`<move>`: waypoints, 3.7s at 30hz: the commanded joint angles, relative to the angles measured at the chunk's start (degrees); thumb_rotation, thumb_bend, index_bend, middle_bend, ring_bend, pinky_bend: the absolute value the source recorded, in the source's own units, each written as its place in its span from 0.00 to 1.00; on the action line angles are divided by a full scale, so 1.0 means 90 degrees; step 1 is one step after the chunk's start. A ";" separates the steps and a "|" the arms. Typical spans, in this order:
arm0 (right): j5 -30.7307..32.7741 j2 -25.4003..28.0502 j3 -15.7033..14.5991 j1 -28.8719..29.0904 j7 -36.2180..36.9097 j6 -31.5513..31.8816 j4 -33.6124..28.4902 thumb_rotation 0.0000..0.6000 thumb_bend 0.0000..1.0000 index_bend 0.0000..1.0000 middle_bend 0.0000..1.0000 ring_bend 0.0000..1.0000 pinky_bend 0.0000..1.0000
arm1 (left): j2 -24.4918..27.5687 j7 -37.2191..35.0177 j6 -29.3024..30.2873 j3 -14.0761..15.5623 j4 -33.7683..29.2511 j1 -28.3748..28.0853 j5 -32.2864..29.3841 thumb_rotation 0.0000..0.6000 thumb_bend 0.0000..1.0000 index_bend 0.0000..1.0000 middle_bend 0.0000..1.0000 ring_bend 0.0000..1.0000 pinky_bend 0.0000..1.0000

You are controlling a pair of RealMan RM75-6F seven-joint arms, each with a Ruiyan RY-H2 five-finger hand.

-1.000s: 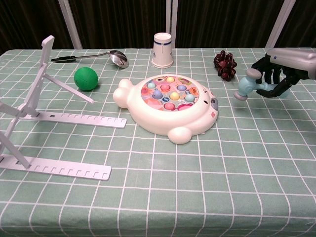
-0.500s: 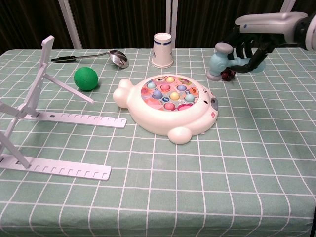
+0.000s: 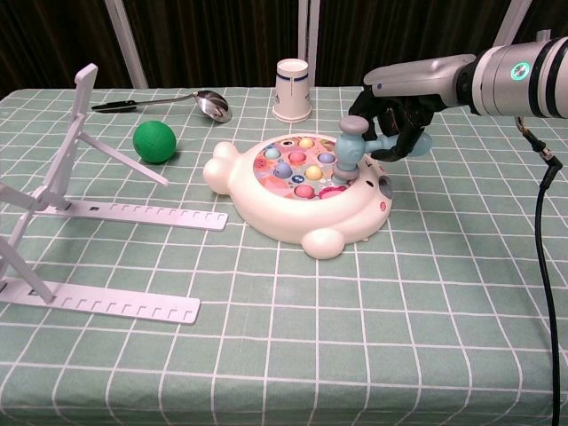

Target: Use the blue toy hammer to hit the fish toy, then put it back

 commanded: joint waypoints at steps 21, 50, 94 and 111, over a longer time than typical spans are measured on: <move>0.1045 -0.0328 -0.0165 0.0691 -0.0653 0.0304 -0.0038 1.00 0.48 0.76 0.68 0.54 0.65 | -0.0074 -0.0214 0.0104 0.0019 0.0188 0.0109 -0.0013 1.00 0.00 0.16 0.05 0.00 0.00; 0.1446 -0.0155 -0.0108 0.1070 -0.0739 0.0853 -0.0333 1.00 0.48 0.76 0.68 0.54 0.65 | -0.0084 -0.0292 0.0200 0.0023 0.0240 0.0203 -0.0004 1.00 0.00 0.16 0.05 0.00 0.00; -0.1441 -0.0390 -0.0808 -0.1460 0.2439 0.0846 0.1656 1.00 0.20 0.42 0.41 0.30 0.39 | 0.0031 0.0229 0.0152 0.0061 -0.0220 0.0120 0.0164 1.00 0.00 0.16 0.05 0.00 0.00; -0.1749 0.0458 -0.0642 -0.2369 0.2232 0.2409 0.0513 1.00 0.04 0.12 0.19 0.05 0.04 | 0.0038 0.0220 0.0174 -0.0002 -0.0221 0.0066 0.0185 1.00 0.00 0.16 0.05 0.00 0.00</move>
